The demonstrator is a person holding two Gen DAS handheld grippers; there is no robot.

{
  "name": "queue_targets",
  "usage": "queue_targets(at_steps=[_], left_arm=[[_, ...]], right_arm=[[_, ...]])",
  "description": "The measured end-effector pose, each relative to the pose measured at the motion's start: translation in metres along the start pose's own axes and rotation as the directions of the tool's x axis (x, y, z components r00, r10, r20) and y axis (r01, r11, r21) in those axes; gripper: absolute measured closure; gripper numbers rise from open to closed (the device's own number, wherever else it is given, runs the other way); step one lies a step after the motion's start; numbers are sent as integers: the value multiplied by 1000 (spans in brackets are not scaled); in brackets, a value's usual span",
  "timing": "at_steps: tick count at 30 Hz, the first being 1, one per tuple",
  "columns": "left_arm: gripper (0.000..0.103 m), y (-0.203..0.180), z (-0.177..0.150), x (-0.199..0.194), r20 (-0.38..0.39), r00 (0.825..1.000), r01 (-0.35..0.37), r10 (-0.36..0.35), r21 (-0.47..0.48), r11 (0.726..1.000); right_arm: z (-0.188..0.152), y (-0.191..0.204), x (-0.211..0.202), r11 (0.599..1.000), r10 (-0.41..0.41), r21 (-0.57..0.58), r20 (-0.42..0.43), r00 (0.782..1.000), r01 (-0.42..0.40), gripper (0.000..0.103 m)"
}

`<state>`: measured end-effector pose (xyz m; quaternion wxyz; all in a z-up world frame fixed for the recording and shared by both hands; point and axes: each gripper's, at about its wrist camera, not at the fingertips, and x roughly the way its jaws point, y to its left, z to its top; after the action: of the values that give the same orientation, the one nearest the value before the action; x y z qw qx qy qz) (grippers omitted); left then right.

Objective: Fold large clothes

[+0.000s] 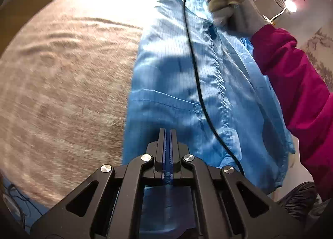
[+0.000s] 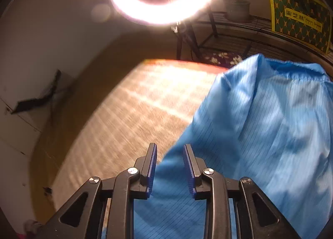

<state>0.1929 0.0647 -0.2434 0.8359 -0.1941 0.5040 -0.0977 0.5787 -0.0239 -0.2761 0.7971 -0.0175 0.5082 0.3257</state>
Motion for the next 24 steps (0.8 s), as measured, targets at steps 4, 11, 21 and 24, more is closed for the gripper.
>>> queue_targets(at_steps=[4,11,21,24], left_arm=[[103,9,-7,-12,15,1000,-2,2,-20,1000],[103,37,-7,-72,175,983,58,-48,-52,997],[66,93,-26,-72,96,969,244,-229,-189,951],[66,103,-41,-65,61,964,267,-260,-257,929]], right_arm=[[-15,-12,22,995,-72,67,-13,997,73,80],[-25,-4,-63,993,-55,112,110,992,43,77],[-124,48,-258,995,52,64,282,958,-72,68],[-173,67,-287,996,59,45,275,960,-74,67]])
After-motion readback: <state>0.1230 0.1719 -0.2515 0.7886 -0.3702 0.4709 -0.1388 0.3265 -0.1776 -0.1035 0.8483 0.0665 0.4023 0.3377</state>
